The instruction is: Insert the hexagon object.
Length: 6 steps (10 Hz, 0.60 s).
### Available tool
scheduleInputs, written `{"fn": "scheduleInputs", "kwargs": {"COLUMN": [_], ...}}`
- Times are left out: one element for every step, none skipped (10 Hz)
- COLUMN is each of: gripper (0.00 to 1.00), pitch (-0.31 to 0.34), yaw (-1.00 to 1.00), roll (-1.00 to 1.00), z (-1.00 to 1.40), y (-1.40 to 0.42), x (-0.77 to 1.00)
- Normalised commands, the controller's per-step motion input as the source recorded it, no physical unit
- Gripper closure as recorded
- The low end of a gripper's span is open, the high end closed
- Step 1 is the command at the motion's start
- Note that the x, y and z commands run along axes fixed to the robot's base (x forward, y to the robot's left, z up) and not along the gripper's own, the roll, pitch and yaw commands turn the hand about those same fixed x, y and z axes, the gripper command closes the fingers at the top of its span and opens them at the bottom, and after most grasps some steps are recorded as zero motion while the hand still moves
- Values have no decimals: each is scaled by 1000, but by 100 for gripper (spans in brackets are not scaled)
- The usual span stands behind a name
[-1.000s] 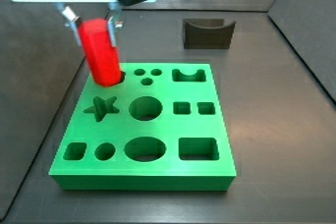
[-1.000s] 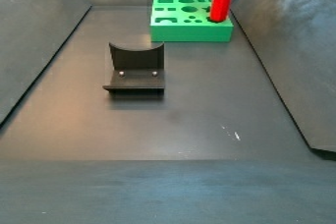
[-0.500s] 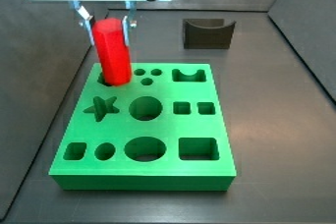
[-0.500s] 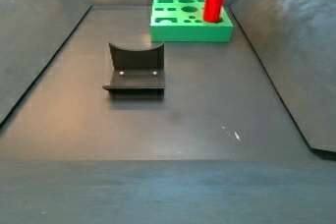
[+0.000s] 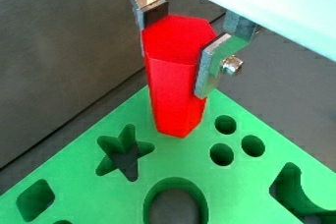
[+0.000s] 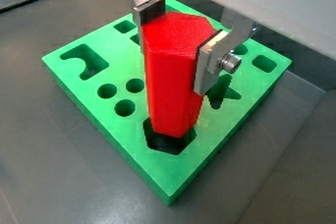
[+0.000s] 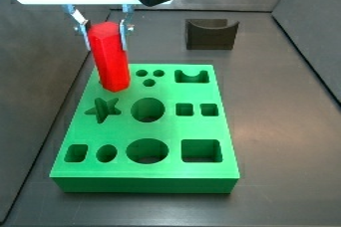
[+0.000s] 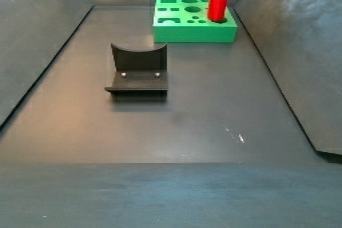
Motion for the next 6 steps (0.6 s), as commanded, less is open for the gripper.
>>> {"fn": "scheduleInputs", "kwargs": {"gripper": [100,100,100,100,100,100], "pitch": [0,0,0,0,-1,0], "yaw": [3,3,17,-26,-29,0], "roll": [-3,-7,0,0,0,0], "z": [-274,-203,-277,-334,-97,-3], "y": [423,486,209,0,23,54], "x": [-443,-420,-180,-157,-309,-191]}}
